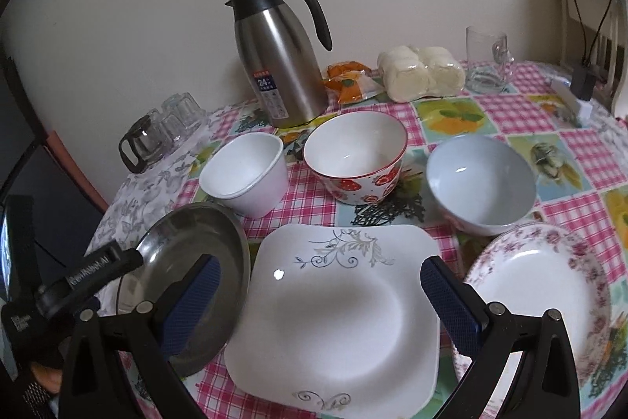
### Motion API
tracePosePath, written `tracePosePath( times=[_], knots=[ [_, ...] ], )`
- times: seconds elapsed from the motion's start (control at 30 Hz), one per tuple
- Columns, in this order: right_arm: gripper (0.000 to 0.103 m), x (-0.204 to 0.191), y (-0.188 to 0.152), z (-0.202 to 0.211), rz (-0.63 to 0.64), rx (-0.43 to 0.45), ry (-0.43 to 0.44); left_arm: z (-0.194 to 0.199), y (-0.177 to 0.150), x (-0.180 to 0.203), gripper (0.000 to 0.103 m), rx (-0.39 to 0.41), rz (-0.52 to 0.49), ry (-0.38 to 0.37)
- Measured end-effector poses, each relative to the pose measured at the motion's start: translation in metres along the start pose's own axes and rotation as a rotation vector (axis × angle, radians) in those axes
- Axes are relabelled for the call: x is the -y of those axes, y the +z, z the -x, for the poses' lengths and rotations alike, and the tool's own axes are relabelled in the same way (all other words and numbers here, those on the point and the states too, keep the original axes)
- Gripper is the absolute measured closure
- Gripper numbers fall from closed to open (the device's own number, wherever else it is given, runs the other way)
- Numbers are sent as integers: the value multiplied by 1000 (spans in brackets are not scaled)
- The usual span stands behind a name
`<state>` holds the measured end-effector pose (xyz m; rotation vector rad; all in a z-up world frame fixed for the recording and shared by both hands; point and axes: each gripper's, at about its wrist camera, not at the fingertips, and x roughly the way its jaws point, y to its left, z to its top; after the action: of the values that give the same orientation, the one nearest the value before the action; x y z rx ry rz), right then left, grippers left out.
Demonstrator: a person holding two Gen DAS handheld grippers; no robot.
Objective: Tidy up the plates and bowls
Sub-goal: 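Move both grippers toward the rim of the large steel tray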
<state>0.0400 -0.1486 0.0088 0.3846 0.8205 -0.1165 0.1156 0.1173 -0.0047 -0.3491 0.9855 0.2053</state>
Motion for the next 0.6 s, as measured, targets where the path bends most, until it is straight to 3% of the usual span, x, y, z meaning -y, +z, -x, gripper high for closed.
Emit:
tracePosePath(
  times=[0.13, 0.33, 0.6],
  knots=[
    [0, -9, -3, -8, 29, -4, -12, 4, 12, -15, 0, 0, -3, -37],
    [0, -25, -10, -15, 74, -25, -5, 1, 17, -56, 0, -11, 45, 68],
    [0, -54, -23, -36, 125, -86, 27, -25, 15, -81, 0, -97, 85, 43]
  ],
)
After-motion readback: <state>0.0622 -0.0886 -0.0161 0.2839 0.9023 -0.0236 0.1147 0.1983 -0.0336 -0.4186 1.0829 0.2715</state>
